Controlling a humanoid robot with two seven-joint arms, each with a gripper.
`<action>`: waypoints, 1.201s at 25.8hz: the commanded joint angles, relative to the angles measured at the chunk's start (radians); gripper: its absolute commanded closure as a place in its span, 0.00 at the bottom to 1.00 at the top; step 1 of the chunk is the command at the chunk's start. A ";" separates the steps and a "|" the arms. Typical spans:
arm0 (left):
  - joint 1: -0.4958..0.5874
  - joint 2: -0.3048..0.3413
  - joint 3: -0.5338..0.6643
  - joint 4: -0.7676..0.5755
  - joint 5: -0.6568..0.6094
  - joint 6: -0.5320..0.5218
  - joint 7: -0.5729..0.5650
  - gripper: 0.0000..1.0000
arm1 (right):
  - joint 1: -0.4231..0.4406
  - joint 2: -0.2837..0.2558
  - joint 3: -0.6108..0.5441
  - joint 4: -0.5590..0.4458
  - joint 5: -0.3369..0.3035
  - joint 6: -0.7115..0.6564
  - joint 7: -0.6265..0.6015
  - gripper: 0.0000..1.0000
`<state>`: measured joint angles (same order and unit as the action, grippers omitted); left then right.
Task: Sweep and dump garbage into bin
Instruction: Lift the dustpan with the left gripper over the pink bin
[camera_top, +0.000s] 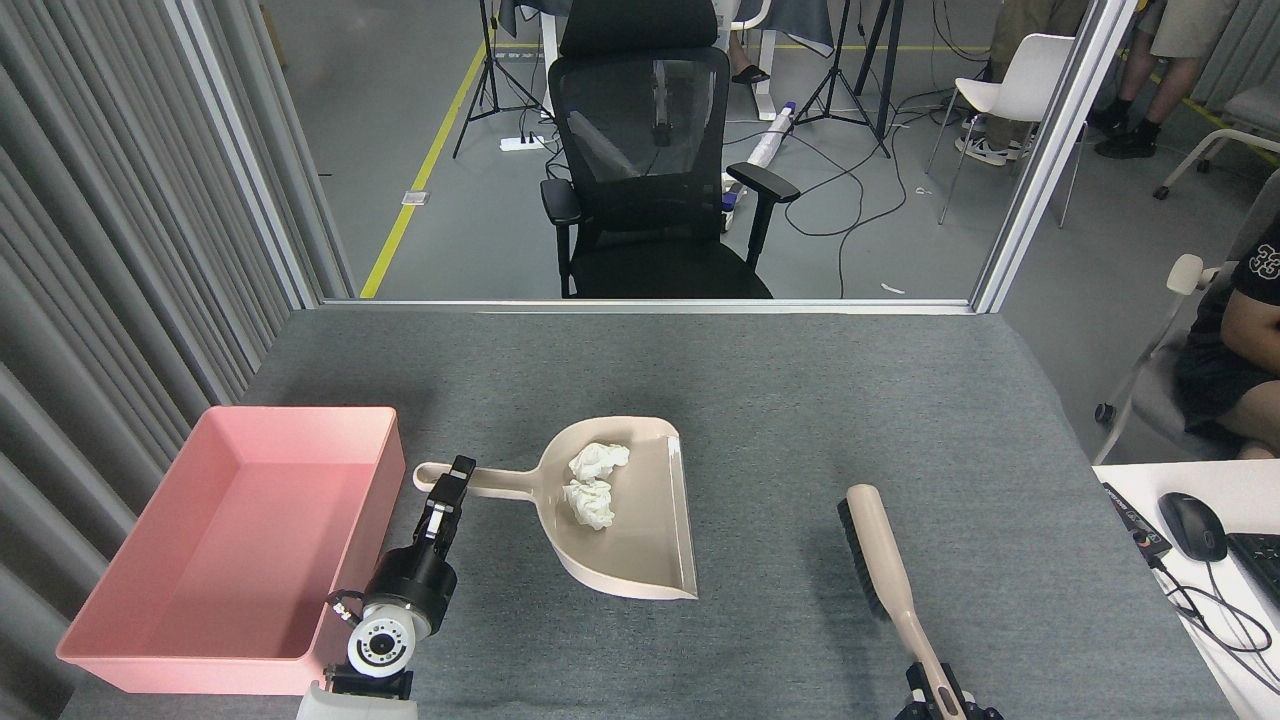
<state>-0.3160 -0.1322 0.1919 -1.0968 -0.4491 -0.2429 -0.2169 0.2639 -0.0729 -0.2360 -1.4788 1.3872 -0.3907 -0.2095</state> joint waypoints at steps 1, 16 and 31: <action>-0.003 0.011 -0.002 -0.046 0.012 0.043 -0.016 0.90 | 0.008 -0.002 -0.002 0.005 0.001 0.000 -0.001 0.90; -0.009 0.374 0.009 -0.219 0.276 0.155 -0.056 0.90 | 0.012 -0.038 -0.006 0.005 -0.004 -0.008 -0.001 0.90; -0.023 0.730 0.046 0.132 0.613 0.071 -0.130 0.90 | 0.014 -0.036 -0.003 0.002 -0.004 -0.034 -0.001 0.90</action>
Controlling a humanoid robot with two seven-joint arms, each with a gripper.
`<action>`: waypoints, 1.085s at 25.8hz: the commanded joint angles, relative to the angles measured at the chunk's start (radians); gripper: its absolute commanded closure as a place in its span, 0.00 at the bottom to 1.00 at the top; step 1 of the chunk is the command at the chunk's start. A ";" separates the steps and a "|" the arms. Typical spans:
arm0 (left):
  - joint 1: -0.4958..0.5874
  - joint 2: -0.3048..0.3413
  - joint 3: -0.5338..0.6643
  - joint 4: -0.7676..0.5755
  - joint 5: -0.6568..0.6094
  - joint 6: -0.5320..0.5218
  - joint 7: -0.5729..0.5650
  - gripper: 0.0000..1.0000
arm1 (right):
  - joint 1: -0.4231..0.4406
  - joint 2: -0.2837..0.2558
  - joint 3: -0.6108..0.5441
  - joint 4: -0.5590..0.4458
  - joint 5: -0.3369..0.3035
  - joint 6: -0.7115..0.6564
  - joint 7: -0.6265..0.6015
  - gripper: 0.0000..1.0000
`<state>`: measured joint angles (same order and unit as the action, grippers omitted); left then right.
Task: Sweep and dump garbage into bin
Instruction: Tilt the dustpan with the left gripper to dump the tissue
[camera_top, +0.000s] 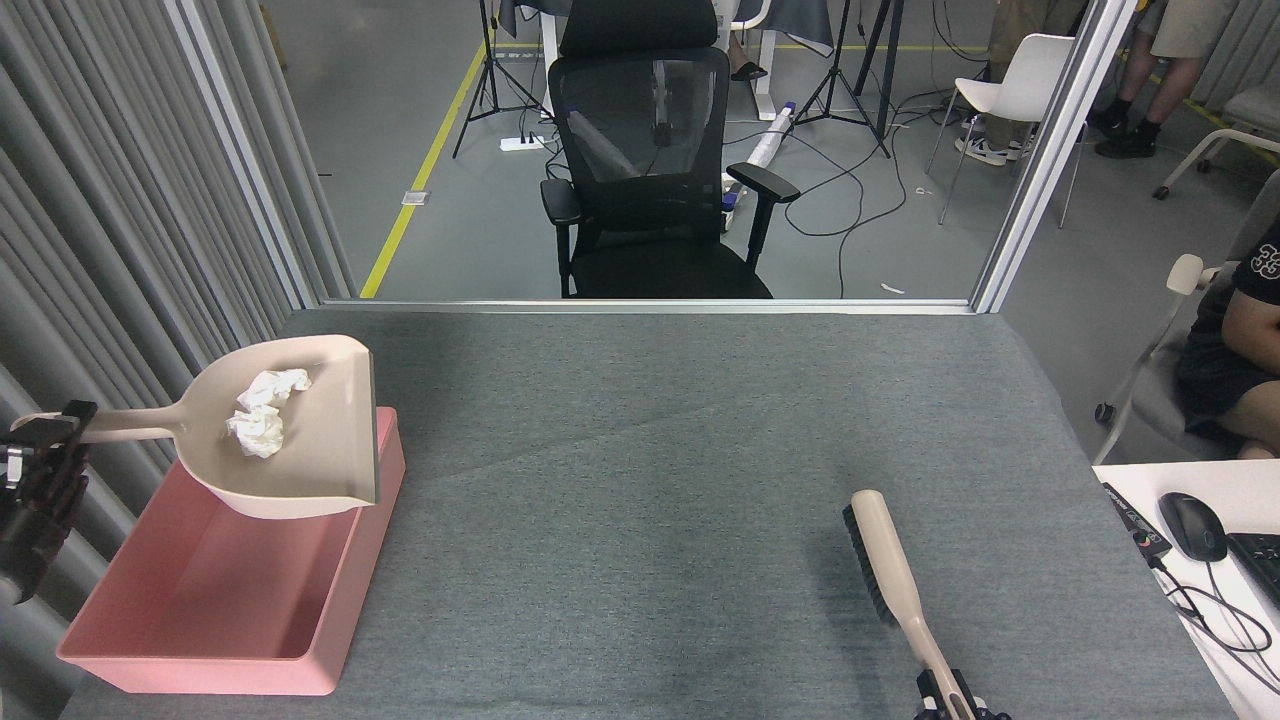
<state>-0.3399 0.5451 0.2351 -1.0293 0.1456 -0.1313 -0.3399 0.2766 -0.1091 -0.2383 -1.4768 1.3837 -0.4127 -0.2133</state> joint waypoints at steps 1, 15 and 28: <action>0.001 0.067 0.003 0.095 0.019 -0.073 -0.007 0.90 | 0.001 0.000 -0.001 0.000 0.000 -0.014 0.003 0.90; 0.001 0.197 -0.002 0.434 -0.006 -0.395 -0.005 0.90 | 0.003 0.009 -0.001 -0.014 -0.002 -0.032 0.003 0.90; -0.047 0.173 0.179 0.318 -0.583 -0.560 0.038 0.91 | 0.003 0.017 -0.001 -0.014 -0.002 -0.032 0.002 0.89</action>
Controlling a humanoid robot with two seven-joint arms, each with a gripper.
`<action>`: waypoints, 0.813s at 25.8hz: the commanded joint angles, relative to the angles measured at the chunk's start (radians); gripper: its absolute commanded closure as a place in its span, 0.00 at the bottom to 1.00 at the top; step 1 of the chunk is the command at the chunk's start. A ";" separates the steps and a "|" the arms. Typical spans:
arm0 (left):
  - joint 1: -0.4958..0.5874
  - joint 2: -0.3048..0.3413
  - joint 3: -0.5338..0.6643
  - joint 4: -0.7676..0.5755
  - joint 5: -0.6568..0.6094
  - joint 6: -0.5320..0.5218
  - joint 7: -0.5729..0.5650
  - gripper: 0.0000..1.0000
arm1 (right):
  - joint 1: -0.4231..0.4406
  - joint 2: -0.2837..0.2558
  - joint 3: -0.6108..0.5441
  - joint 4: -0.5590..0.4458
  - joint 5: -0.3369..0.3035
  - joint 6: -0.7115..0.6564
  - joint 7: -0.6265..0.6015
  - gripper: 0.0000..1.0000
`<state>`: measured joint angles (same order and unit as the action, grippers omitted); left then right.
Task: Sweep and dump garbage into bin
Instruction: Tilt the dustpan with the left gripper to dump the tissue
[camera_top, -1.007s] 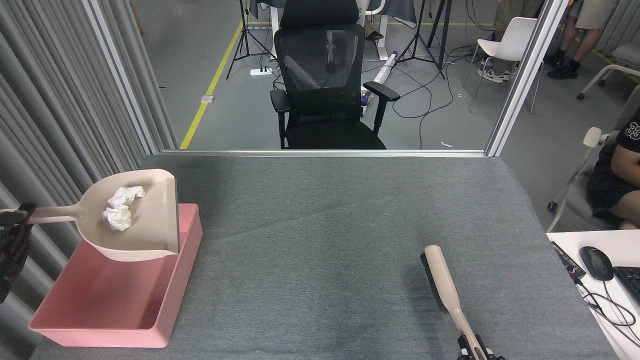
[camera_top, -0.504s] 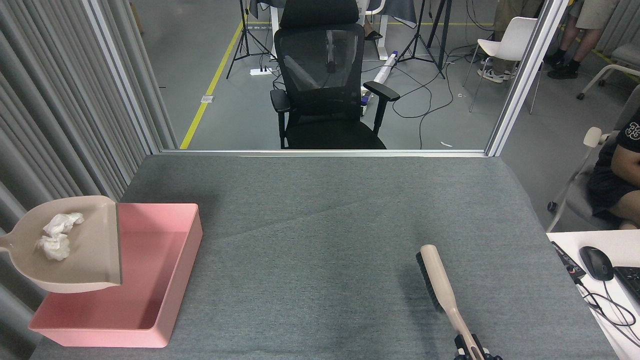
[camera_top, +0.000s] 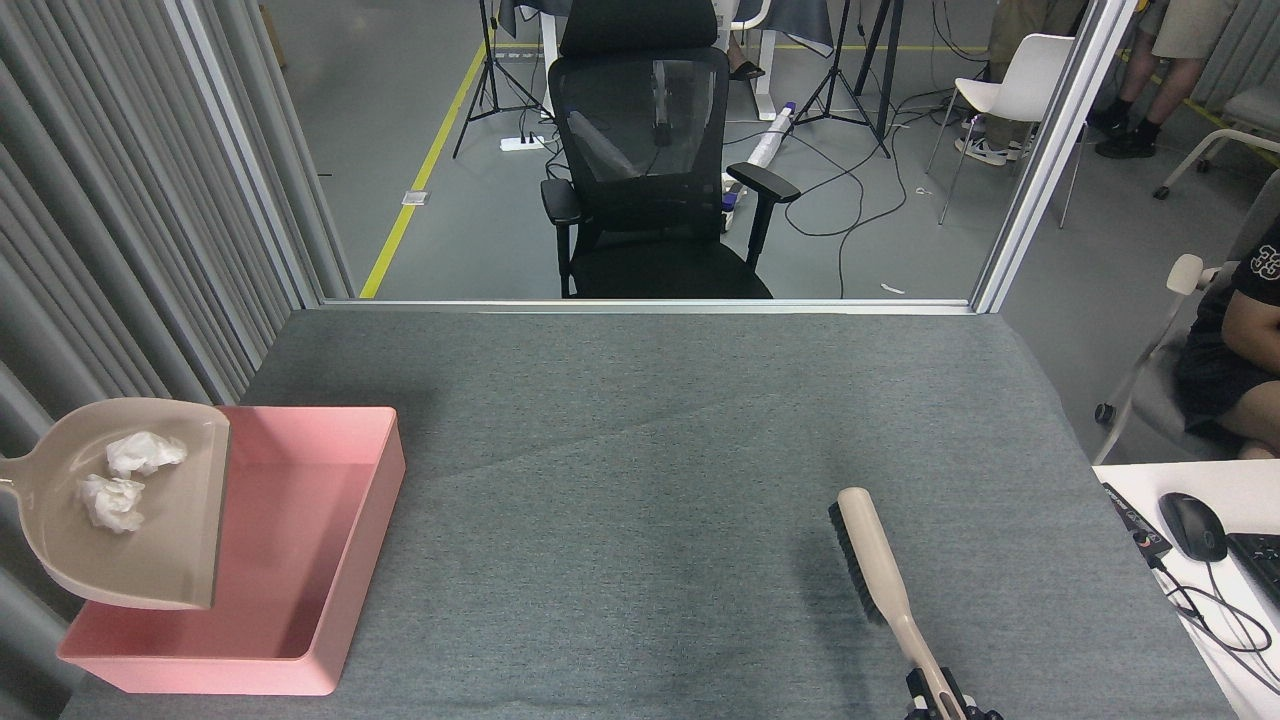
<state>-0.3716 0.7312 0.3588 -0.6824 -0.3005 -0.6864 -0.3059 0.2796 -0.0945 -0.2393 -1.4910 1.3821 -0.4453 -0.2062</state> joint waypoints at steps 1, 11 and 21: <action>-0.033 -0.019 0.060 -0.029 -0.164 -0.007 0.004 0.91 | 0.000 0.003 0.000 0.000 0.000 0.000 -0.005 0.89; -0.093 -0.023 0.062 -0.062 -0.207 0.027 0.001 0.91 | 0.003 0.003 0.000 0.000 -0.002 0.000 -0.010 0.89; -0.015 -0.030 -0.021 -0.262 0.132 0.249 -0.078 0.94 | 0.003 0.003 -0.003 0.002 -0.003 0.004 -0.010 0.86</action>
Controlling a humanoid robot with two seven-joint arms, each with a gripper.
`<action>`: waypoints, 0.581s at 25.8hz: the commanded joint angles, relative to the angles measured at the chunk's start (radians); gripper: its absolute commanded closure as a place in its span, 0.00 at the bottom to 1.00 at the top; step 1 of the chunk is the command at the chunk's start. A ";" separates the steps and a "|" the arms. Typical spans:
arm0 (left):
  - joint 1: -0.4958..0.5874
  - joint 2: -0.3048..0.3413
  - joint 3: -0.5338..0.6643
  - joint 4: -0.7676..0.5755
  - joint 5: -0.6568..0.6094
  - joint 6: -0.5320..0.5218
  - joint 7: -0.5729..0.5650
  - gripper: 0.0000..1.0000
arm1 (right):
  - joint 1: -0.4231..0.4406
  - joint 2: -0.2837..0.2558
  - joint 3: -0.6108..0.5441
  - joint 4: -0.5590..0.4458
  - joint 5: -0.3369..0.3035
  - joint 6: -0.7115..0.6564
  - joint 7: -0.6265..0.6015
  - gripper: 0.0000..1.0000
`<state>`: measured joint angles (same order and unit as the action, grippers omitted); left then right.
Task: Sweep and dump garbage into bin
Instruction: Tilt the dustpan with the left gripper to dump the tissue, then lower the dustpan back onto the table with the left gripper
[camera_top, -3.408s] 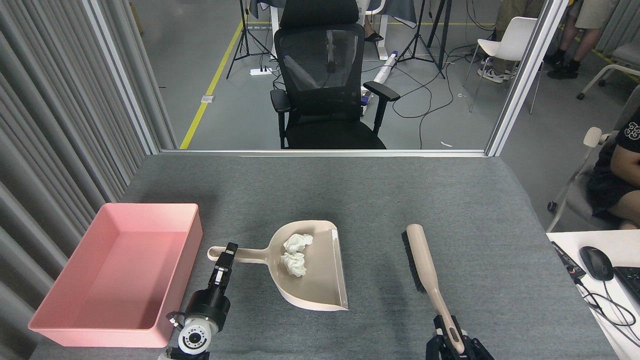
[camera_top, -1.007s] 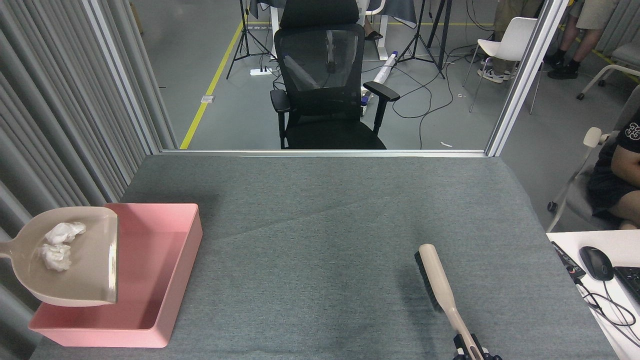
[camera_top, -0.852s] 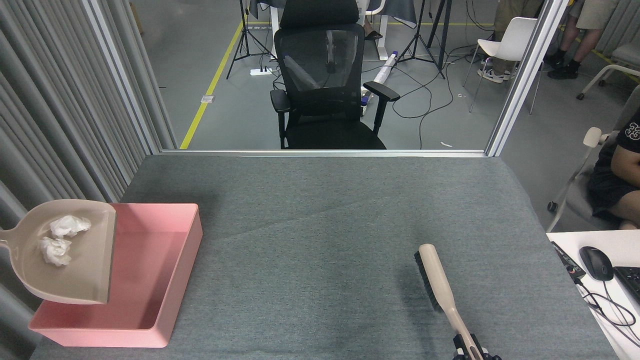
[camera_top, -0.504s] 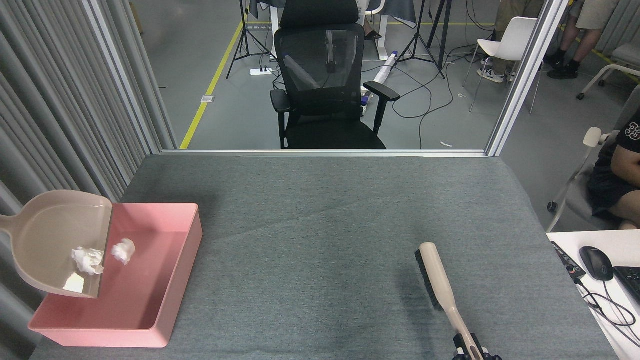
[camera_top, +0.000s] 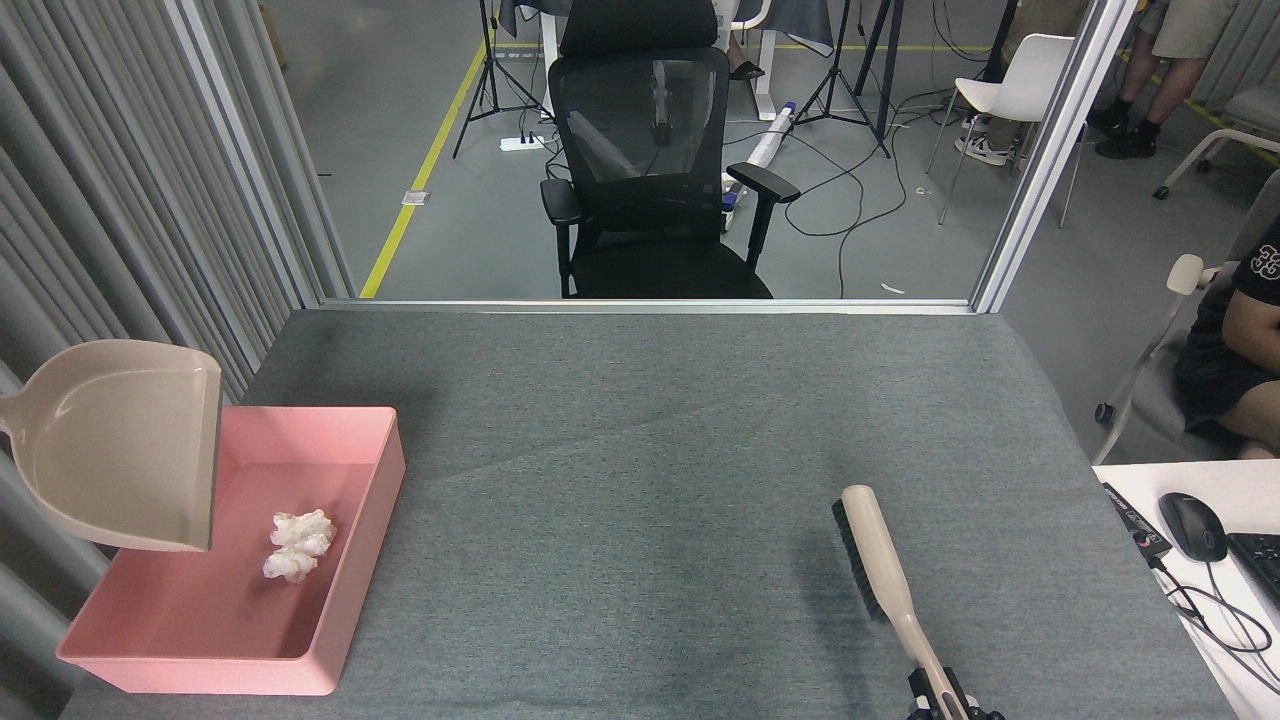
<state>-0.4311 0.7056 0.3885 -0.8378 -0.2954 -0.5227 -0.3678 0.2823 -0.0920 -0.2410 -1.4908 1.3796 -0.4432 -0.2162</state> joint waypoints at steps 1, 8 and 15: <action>0.064 -0.017 -0.063 -0.173 0.174 0.133 -0.016 0.94 | 0.000 0.000 -0.001 0.001 -0.001 0.003 0.000 0.86; 0.175 -0.267 -0.105 -0.543 0.328 0.403 -0.005 0.94 | 0.002 0.003 -0.003 0.000 -0.002 0.006 -0.002 0.86; 0.325 -0.546 -0.241 -0.724 0.119 0.374 0.033 0.93 | 0.002 0.023 0.002 -0.002 -0.002 0.008 -0.002 0.86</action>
<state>-0.1627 0.2547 0.2297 -1.4921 -0.0588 -0.1342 -0.3509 0.2848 -0.0738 -0.2395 -1.4917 1.3776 -0.4349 -0.2179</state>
